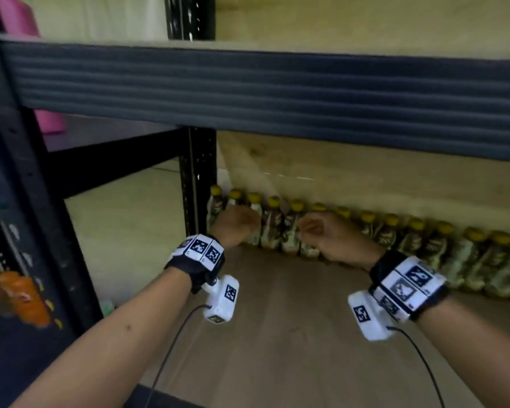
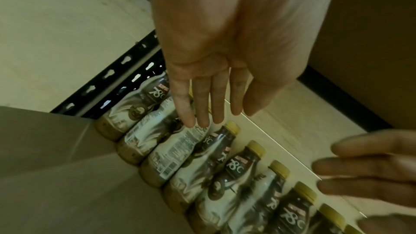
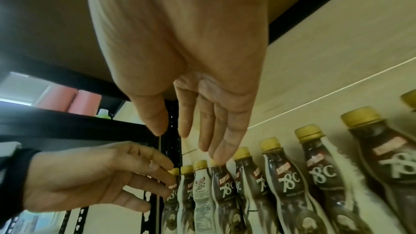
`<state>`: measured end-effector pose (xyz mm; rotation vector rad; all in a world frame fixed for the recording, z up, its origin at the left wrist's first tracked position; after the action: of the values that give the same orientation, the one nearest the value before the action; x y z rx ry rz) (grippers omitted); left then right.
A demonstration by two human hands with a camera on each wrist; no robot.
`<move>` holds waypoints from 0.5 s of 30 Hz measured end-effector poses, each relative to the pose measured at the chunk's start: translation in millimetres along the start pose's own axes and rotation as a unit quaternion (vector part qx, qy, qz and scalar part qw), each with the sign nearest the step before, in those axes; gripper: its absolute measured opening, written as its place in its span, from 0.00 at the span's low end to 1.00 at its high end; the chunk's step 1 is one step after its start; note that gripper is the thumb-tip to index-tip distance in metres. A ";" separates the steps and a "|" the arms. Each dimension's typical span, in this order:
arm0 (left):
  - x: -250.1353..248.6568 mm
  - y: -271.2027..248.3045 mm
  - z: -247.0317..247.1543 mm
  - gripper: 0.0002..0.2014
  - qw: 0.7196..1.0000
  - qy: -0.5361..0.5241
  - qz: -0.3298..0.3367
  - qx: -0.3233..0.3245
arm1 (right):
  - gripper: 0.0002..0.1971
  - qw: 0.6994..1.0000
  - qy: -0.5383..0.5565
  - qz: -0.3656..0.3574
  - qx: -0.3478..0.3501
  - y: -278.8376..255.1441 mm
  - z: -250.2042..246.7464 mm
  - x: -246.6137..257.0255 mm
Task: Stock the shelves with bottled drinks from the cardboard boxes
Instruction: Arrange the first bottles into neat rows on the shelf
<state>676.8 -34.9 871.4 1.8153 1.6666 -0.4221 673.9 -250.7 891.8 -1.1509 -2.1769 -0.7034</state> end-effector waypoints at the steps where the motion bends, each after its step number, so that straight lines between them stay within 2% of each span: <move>1: 6.1 6.3 -1.9 0.08 1.000 -0.006 0.002 -0.012 | 0.12 1.000 0.001 -0.006 -0.017 14.2 2.4 0.2; 3: 11.7 18.6 -3.9 0.08 0.999 0.003 0.028 -0.026 | 0.13 0.997 -0.024 -0.034 -0.058 41.0 4.6 -0.2; 5: 13.4 30.2 -2.2 0.12 0.998 0.034 0.038 -0.032 | 0.11 0.991 -0.053 -0.069 -0.099 63.1 6.1 1.6; 7: 12.1 42.4 -2.5 0.14 0.996 0.032 0.028 -0.076 | 0.11 0.985 -0.044 -0.088 -0.141 81.2 8.0 3.1; 9: 10.0 55.7 -4.0 0.11 0.991 0.046 0.008 -0.129 | 0.13 0.983 -0.019 -0.070 -0.169 97.6 13.5 0.3; 10: 9.1 61.7 -3.7 0.10 0.990 0.056 -0.009 -0.133 | 0.13 0.984 -0.017 -0.049 -0.173 104.8 18.5 -2.5; 13: 7.2 73.4 2.5 0.10 0.992 0.082 -0.047 -0.086 | 0.17 0.986 -0.015 0.013 -0.164 122.0 36.8 -11.4; 15: 9.7 73.2 8.6 0.11 0.990 0.093 -0.065 -0.088 | 0.22 0.990 -0.013 0.031 -0.138 127.0 47.8 -12.2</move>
<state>751.0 -33.0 875.9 1.6647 1.8921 -0.1579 776.3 -162.8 873.2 -1.3666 -2.1004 -0.9899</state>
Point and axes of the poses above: each hand's wrist, its own y-axis towards the middle knuckle, its own z-axis out of the palm, x = y × z, the point moved 3 cm from there along y, towards the middle knuckle, and after that the axes turned 5 degrees about y, right-handed, at the moved point
